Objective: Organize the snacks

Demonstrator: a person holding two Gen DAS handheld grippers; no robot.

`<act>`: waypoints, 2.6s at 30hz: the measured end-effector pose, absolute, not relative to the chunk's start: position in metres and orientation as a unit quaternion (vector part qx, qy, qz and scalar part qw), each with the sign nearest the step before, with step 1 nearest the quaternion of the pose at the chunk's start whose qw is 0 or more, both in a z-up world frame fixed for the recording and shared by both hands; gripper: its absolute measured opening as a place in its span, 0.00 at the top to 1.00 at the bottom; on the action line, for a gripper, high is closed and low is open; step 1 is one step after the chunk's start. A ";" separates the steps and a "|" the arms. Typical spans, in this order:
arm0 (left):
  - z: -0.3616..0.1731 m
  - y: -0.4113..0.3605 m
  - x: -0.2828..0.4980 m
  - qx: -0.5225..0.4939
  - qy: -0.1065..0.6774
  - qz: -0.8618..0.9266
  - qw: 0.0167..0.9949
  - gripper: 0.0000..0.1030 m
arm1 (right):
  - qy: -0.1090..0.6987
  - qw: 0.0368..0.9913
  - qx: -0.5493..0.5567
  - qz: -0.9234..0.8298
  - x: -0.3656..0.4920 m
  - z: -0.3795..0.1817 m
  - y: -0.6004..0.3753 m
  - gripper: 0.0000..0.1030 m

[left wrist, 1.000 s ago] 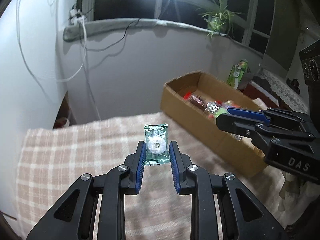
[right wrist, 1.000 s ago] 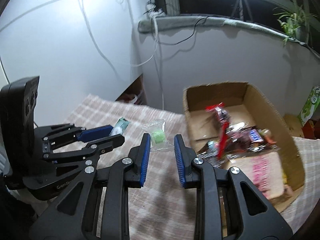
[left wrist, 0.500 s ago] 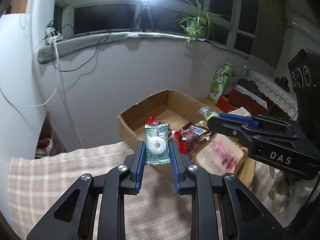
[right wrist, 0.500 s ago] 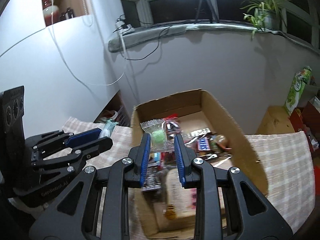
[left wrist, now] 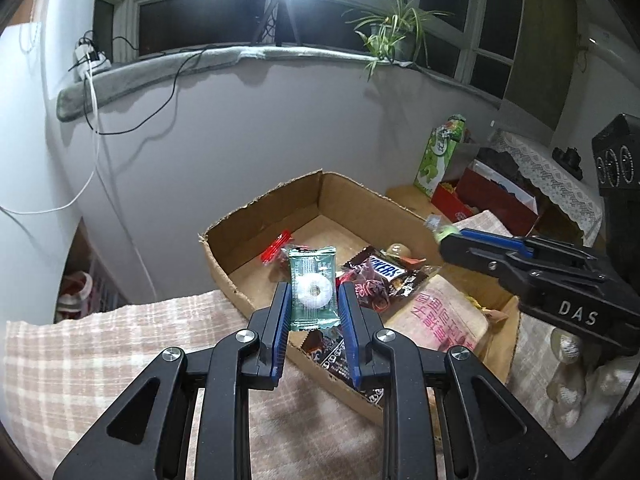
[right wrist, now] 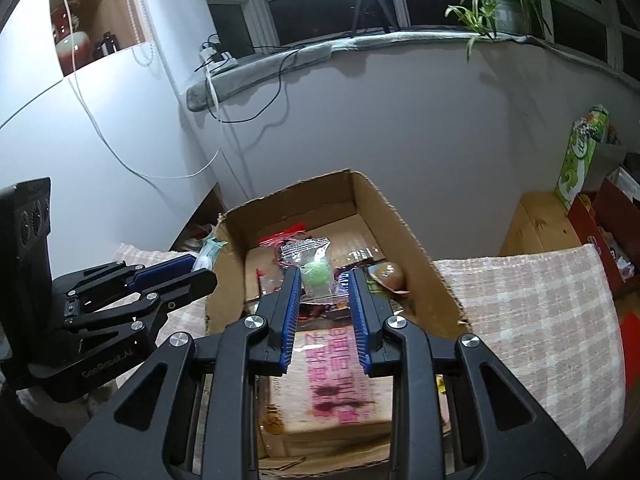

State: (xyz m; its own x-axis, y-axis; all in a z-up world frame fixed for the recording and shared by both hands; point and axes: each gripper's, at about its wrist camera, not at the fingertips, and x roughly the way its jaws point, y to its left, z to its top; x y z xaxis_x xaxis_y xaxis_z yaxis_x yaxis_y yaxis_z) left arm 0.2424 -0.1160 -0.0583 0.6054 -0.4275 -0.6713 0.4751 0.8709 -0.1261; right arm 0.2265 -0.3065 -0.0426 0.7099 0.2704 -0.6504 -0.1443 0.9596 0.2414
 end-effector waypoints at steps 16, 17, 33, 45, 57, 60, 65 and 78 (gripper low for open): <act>-0.063 -0.138 0.237 0.051 0.371 -0.260 0.890 0.78 | 0.387 0.911 0.094 0.109 0.236 -0.057 -0.313 0.75; -0.063 -0.138 0.237 0.050 0.371 -0.261 0.890 0.78 | 0.388 0.910 0.093 0.110 0.236 -0.057 -0.313 0.75; -0.060 -0.142 0.232 0.054 0.369 -0.259 0.891 0.76 | 0.378 0.917 0.087 0.092 0.231 -0.053 -0.316 0.41; -0.057 -0.138 0.226 0.046 0.366 -0.251 0.895 0.53 | 0.361 0.926 0.078 0.077 0.224 -0.043 -0.316 0.22; -0.044 -0.123 0.209 0.033 0.352 -0.243 0.903 0.51 | 0.337 0.938 0.055 0.057 0.204 -0.029 -0.310 0.22; -0.041 -0.118 0.203 0.025 0.347 -0.244 0.905 0.51 | 0.332 0.940 0.050 0.051 0.196 -0.027 -0.309 0.22; -0.038 -0.109 0.192 0.019 0.339 -0.243 0.908 0.51 | 0.319 0.946 0.043 0.043 0.182 -0.021 -0.306 0.21; -0.041 -0.076 0.153 0.023 0.320 -0.234 0.918 0.39 | 0.294 0.955 0.017 0.032 0.149 -0.015 -0.285 0.08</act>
